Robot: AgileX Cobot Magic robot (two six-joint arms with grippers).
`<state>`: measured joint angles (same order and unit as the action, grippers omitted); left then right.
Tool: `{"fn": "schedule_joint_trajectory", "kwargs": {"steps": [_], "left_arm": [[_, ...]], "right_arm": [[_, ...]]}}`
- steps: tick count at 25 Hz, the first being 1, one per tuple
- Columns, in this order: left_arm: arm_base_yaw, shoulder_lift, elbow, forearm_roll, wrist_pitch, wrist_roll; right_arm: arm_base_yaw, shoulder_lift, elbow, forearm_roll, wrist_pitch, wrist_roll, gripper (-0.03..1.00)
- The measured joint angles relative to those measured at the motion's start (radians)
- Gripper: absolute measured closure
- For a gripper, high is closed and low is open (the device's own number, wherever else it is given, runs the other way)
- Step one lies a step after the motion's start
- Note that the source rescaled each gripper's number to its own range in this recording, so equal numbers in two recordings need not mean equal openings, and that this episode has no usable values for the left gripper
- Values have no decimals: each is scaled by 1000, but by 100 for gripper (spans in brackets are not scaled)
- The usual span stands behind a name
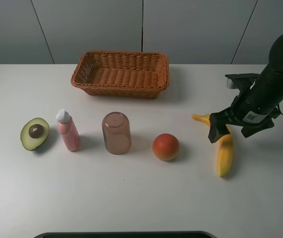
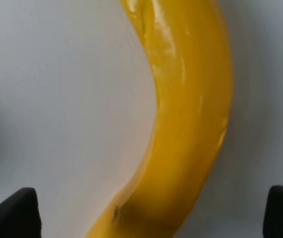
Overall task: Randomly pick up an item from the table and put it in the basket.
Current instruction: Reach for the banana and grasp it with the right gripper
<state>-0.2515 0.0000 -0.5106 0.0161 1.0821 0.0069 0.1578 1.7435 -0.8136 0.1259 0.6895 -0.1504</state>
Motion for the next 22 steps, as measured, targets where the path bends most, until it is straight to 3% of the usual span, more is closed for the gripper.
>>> {"fn": "schedule_joint_trajectory", "kwargs": {"steps": [16,18,19,22], "left_arm": [[0,0,0,0,0,0],[0,0,0,0,0,0],[0,0,0,0,0,0],[0,0,0,0,0,0]], "right_arm": [[0,112,1,19,-57,0,4],[0,112,1,23,-59,0,14],[0,112,1,23,-59,0,25],[0,112,1,23,-61,2,75]]}}
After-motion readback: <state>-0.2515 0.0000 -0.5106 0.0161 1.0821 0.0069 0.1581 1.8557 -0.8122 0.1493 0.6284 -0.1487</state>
